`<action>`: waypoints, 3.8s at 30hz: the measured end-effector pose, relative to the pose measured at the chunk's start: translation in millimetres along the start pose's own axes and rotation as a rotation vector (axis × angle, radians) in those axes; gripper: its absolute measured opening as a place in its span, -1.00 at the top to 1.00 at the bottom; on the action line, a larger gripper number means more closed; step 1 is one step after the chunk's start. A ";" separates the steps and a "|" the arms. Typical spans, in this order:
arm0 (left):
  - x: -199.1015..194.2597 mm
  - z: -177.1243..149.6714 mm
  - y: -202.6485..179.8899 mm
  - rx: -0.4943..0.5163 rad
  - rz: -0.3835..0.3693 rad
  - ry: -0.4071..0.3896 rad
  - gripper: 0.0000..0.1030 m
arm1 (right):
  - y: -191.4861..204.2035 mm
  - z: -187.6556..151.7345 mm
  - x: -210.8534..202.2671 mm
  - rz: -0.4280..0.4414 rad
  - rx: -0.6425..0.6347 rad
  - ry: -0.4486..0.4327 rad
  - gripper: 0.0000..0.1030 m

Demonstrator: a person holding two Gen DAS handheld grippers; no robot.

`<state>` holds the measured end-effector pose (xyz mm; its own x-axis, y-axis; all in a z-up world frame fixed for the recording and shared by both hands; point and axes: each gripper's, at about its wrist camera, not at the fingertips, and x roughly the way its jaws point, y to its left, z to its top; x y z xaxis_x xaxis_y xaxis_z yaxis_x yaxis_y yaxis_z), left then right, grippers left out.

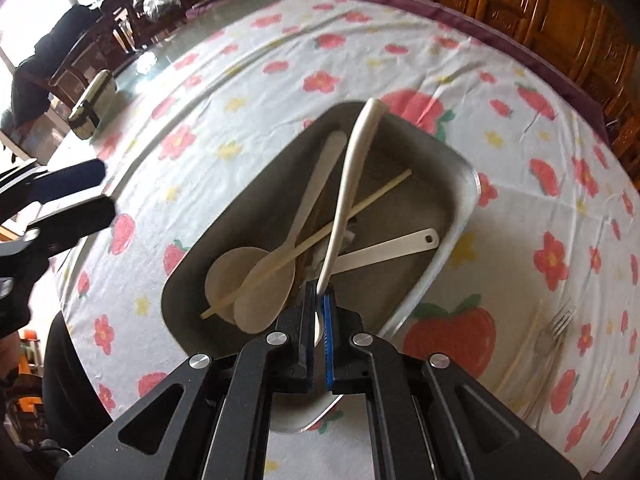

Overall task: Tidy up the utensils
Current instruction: 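Lower the chopstick and white fork into the tray and open both grippers, then move both open grippers toward the metal spoon and the remaining chopstick, then grasp the metal spoon with the right gripper while the left grasps a chopstick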

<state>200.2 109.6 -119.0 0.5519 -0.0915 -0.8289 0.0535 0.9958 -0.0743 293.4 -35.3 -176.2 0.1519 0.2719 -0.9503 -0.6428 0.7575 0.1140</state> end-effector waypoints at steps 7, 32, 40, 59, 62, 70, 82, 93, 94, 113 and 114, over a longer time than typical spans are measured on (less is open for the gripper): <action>-6.8 -0.4 1.1 0.002 0.005 -0.009 0.23 | -4.4 6.3 0.8 -0.019 0.049 -0.052 0.87; -20.0 -2.7 -35.3 0.011 0.017 -0.044 -0.14 | -43.6 -78.9 -107.9 0.011 0.162 -0.343 0.95; -21.2 -8.3 -58.3 -0.025 0.015 -0.081 -0.58 | -81.9 -130.1 -129.3 -0.050 0.189 -0.356 0.69; -2.0 -17.8 -153.6 0.049 -0.062 -0.086 -0.61 | -156.8 -206.9 -87.7 -0.102 0.334 -0.276 0.57; 6.4 -22.2 -162.6 0.062 -0.068 -0.060 -0.61 | -165.0 -204.8 -77.1 -0.113 0.344 -0.260 0.57; 21.0 -30.1 -184.4 0.105 -0.080 -0.019 -0.61 | -175.5 -185.8 -62.3 -0.133 0.341 -0.242 0.17; 37.5 -39.8 -207.5 0.152 -0.089 0.017 -0.61 | -155.0 -189.4 -43.1 -0.213 0.246 -0.183 0.06; 46.6 -45.6 -215.8 0.176 -0.092 0.038 -0.61 | -173.5 -201.4 -46.7 -0.196 0.324 -0.198 0.28; 47.6 -45.6 -216.3 0.177 -0.093 0.040 -0.61 | -175.4 -202.3 -48.5 -0.196 0.336 -0.203 0.36; 79.3 -47.6 -233.8 0.200 -0.077 0.090 -0.61 | -179.2 -192.3 -52.0 -0.227 0.300 -0.232 0.09; 81.4 -48.0 -233.8 0.198 -0.076 0.094 -0.61 | -177.9 -190.0 -48.9 -0.232 0.290 -0.223 0.09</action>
<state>192.6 -130.5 -195.7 0.4602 -0.1565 -0.8739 0.2592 0.9651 -0.0364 257.7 -296.1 -205.1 0.4461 0.1722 -0.8783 -0.3400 0.9404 0.0118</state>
